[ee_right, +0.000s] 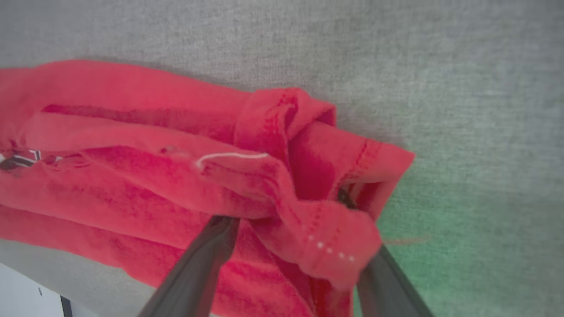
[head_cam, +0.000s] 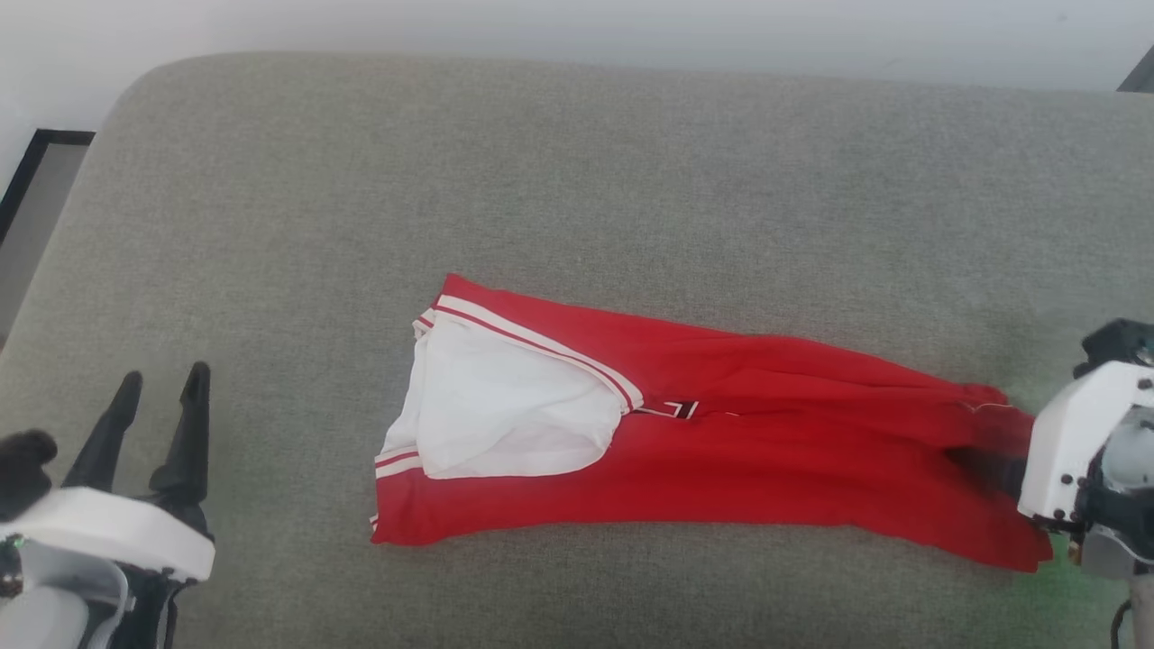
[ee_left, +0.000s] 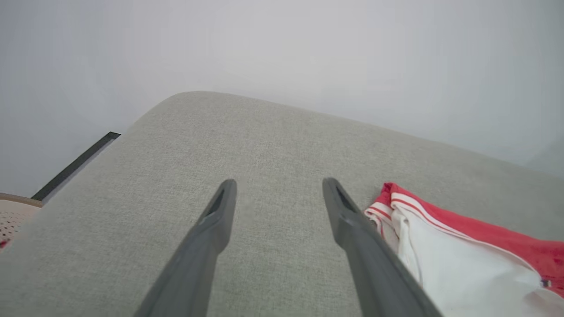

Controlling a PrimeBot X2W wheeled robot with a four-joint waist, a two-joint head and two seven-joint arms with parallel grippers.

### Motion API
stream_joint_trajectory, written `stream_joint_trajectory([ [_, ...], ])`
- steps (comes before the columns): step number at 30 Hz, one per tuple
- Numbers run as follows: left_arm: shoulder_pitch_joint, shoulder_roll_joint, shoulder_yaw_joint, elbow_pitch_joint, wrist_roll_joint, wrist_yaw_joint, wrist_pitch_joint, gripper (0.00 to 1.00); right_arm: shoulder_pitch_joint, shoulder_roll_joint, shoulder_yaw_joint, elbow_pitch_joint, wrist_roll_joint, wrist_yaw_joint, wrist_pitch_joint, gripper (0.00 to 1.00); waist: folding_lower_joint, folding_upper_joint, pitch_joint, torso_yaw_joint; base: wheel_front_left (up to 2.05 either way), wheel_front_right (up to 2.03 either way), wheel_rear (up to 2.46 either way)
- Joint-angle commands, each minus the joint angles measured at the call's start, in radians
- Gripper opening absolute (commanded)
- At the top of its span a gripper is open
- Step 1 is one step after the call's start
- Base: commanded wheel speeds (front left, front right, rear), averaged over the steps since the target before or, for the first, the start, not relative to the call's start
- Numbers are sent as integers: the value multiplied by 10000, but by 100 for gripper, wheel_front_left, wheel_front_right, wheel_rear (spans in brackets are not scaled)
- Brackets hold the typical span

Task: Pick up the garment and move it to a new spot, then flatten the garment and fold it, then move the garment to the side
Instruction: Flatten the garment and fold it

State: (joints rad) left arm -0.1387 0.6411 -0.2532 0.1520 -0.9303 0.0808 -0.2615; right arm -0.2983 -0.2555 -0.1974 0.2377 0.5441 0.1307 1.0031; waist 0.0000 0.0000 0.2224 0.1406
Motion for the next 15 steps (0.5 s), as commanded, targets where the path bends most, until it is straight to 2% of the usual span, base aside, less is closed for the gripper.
stream_joint_trajectory([
  [1, 102, -87, 212, 14, 275, -120, -36, 100, -6, 72, 141, 270, 43, 1, -6, 100, 0, 0, 24, 31, 0, 0, 0],
  [5, 425, -938, 1087, 293, 1199, -638, -37, 100, -277, 92, 699, 899, 268, 3, 26, 100, 0, 0, 49, 136, 0, 0, 0],
  [6, 474, -1124, 1281, 350, 1373, -756, -37, 100, -333, 105, 878, 989, 349, 6, 49, 33, 0, 0, 55, 160, 0, 0, 0],
  [7, 515, -1278, 1485, 398, 1589, -907, -37, 100, -364, 111, 1036, 1048, 452, 7, 43, 0, 0, 0, 60, 174, 0, 0, 0],
  [10, 607, -1770, 2071, 570, 2046, -1315, -37, 100, -438, -101, 1280, 1081, 764, 13, -92, 0, 0, 0, 78, 198, 0, 0, 0],
  [15, 737, -2419, 2878, 723, 2776, -1748, -38, 100, -691, -541, 1270, 1026, 1201, 1, -404, 0, 0, 0, 70, 147, 0, 0, 0],
])
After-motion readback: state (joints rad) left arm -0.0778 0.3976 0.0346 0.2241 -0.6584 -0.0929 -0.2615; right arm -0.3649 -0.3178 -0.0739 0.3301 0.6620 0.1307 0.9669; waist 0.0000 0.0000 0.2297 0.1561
